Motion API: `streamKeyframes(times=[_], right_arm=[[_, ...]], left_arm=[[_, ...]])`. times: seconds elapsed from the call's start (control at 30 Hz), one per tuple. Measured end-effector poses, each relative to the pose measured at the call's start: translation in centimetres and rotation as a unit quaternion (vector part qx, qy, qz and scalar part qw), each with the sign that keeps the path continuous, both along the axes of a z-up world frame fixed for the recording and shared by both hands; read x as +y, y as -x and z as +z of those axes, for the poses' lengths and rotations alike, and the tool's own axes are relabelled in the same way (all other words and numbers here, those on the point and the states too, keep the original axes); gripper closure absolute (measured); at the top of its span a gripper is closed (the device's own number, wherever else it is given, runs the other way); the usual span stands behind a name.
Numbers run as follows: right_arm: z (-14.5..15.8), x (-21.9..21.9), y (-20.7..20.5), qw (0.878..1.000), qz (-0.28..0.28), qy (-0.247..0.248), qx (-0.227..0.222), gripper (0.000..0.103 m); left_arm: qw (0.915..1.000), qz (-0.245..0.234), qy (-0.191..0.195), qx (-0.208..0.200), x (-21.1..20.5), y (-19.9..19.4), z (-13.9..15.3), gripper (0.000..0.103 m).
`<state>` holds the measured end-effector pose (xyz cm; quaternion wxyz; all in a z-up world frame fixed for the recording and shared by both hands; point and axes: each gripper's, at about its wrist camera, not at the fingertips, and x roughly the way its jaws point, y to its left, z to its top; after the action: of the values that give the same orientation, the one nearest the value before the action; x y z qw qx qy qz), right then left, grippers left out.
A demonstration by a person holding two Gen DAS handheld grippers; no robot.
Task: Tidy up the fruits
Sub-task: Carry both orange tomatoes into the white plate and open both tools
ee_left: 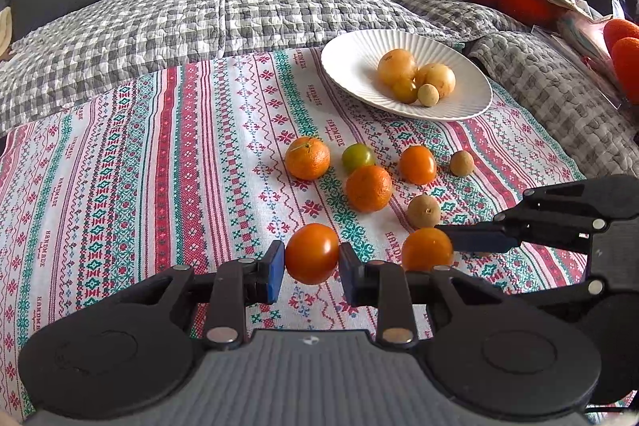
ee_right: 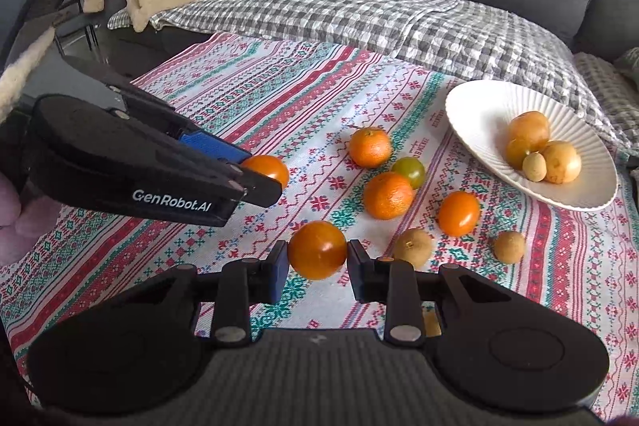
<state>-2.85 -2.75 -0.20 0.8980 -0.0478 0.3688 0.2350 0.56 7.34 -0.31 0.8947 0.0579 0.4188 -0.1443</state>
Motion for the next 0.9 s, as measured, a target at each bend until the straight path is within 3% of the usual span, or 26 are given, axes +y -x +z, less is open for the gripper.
streamKeyframes(times=[0.63,0.9], right_arm=[[2.9,-6.9,-2.9,0.994,-0.091,-0.049,-0.037,0.075],[3.3,-9.5,-4.9,0.987,-0.135,-0.072,-0.037,0.075]], left_arm=[[0.9985,-0.003,0.033,-0.044,-4.7,-2.5,2.4,0.08],[0.9975,0.002,0.03,-0.064,-7.2,-4.5,2.5,0.079]])
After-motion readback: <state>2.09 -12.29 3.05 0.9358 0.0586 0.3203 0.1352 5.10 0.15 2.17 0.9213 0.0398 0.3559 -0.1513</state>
